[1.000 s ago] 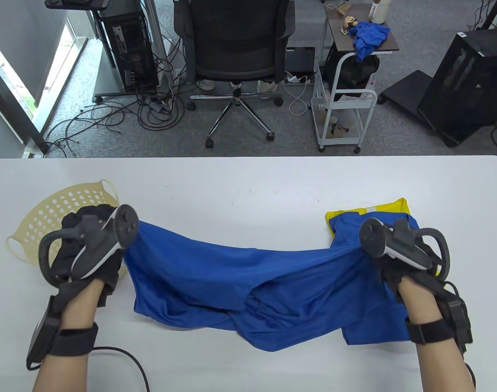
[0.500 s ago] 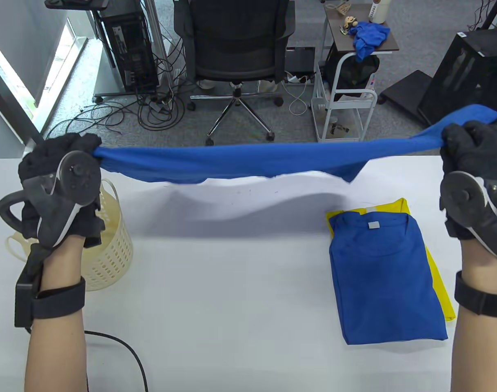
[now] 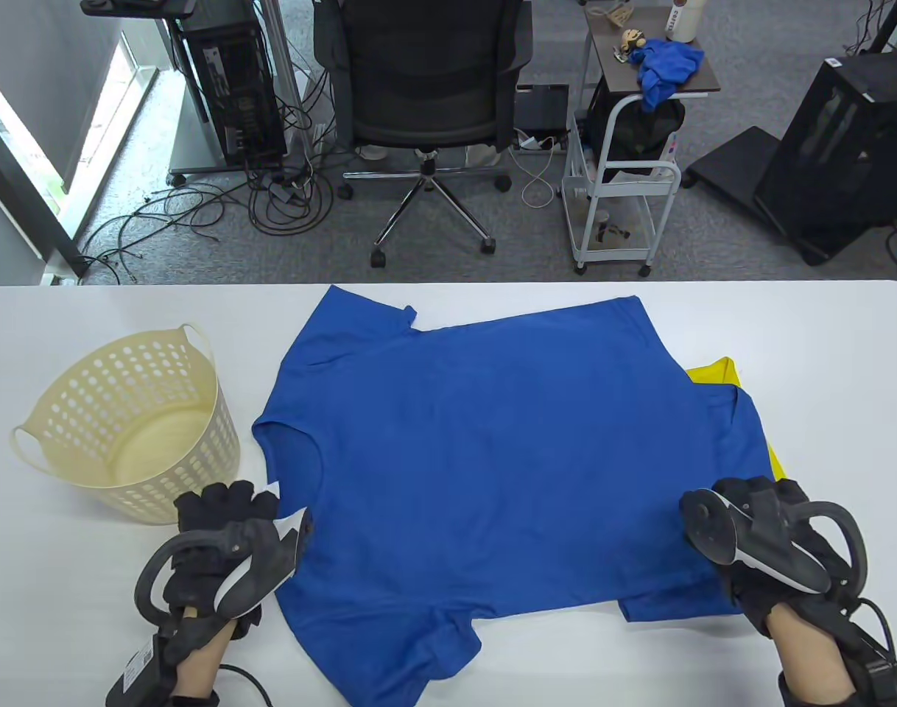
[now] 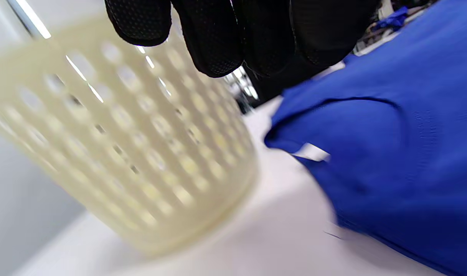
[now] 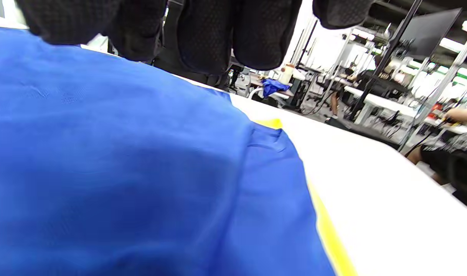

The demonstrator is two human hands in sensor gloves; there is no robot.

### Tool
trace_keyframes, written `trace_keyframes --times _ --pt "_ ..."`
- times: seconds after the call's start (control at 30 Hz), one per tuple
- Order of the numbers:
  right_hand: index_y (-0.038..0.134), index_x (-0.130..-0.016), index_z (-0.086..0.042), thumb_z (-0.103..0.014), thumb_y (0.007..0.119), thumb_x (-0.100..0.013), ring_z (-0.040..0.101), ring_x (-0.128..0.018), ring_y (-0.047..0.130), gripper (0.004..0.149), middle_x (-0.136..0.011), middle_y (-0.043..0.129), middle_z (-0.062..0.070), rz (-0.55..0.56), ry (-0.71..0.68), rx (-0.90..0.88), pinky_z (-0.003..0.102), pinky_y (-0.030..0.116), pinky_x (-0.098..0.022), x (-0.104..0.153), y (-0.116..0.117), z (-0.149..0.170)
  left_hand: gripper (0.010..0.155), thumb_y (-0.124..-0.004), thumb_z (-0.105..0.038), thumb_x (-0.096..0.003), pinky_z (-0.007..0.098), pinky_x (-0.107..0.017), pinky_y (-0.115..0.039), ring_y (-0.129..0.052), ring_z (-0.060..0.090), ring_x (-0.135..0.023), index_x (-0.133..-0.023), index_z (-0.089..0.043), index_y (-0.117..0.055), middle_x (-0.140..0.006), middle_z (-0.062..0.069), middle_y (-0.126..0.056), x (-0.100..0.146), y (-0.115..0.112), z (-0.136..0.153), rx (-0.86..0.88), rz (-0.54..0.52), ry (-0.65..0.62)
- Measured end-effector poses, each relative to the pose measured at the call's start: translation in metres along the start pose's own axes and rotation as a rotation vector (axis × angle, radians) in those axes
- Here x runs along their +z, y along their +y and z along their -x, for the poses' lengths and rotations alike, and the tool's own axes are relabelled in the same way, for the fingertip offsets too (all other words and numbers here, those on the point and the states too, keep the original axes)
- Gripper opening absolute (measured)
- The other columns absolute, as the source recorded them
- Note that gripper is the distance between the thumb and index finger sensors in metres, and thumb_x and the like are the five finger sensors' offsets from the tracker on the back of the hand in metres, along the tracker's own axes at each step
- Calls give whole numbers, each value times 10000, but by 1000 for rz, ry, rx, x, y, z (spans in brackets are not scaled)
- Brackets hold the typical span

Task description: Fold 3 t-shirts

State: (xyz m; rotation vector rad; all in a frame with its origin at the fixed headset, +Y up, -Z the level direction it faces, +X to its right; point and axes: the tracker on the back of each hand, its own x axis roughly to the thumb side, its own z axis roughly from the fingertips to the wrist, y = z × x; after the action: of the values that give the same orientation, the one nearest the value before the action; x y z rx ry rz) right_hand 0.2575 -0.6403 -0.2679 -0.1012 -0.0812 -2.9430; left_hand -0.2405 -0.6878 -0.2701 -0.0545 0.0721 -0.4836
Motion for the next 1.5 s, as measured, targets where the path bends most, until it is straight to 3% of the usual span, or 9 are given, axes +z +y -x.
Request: trace_keyframes --times 0.1,0.2,0.23,0.27,0.33,0.57,0.9,1.03,1.5 --pt "743 -885 -358 -476 769 -412 368 -909 753 488 -977 772 43 68 8 -57 658 529 -700 -13 21 -2 579 -692 -585 -404 495 -764 -633 -735 188 -983 -973 -492 -636 -1060 -103 -709 -10 -26 -16 141 161 -99" --pt "750 -882 -358 -464 787 -402 354 -910 755 493 -973 775 25 290 101 -157 653 528 -709 -19 49 4 736 -717 -632 -361 509 -788 -583 -643 203 -1036 -1043 -490 -478 -1135 -80 -568 -22 -59 -26 128 291 -134" --pt "763 -883 -352 -467 792 -400 374 -915 750 497 -983 775 40 241 104 -171 667 524 -707 -23 53 7 753 -651 -638 -364 503 -798 -574 -612 193 -1053 -1044 -502 -359 -1151 -94 -476 -27 -61 -20 106 370 -125" --pt "725 -902 -347 -463 778 -413 374 -933 704 505 -1007 721 48 163 91 -153 670 481 -718 -25 54 10 769 -690 -614 -382 527 -803 -537 -570 215 -1067 -1065 -472 -368 -1167 -67 -444 -27 -61 -14 163 373 -125" --pt "701 -920 -358 -483 773 -410 372 -948 689 530 -1025 698 42 206 132 -96 664 492 -718 -19 54 19 732 -777 -504 -427 535 -802 -537 -571 228 -1069 -1061 -476 -412 -1172 -50 -448 -29 -64 -4 169 334 -63" --pt "736 -888 -353 -478 783 -402 419 -946 662 504 -1034 678 83 140 2 -138 682 486 -698 -11 62 5 644 -737 -444 -457 512 -784 -584 -635 205 -1039 -1041 -472 -467 -1146 -63 -517 -31 -75 10 126 357 59" --pt "600 -953 -415 -566 690 -383 458 -1033 474 596 -1153 449 103 -25 -263 148 711 369 -727 -14 88 -89 719 -579 -658 -388 538 -797 -549 -582 227 -1066 -1060 -465 -410 -1162 -60 -459 -30 -86 21 274 429 110" --pt "568 -966 -409 -567 697 -385 468 -1046 419 615 -1162 409 105 -78 -285 159 717 341 -731 -17 98 -99 764 -595 -668 -375 548 -809 -518 -520 233 -1092 -1065 -470 -331 -1175 -63 -386 -31 -89 20 240 439 109" --pt "636 -904 -414 -555 755 -369 503 -1046 349 566 -1168 351 117 -158 -362 110 719 336 -724 -10 91 -104 718 -601 -658 -390 552 -809 -518 -521 234 -1094 -1052 -484 -385 -1172 -57 -418 -34 -92 28 298 454 126"
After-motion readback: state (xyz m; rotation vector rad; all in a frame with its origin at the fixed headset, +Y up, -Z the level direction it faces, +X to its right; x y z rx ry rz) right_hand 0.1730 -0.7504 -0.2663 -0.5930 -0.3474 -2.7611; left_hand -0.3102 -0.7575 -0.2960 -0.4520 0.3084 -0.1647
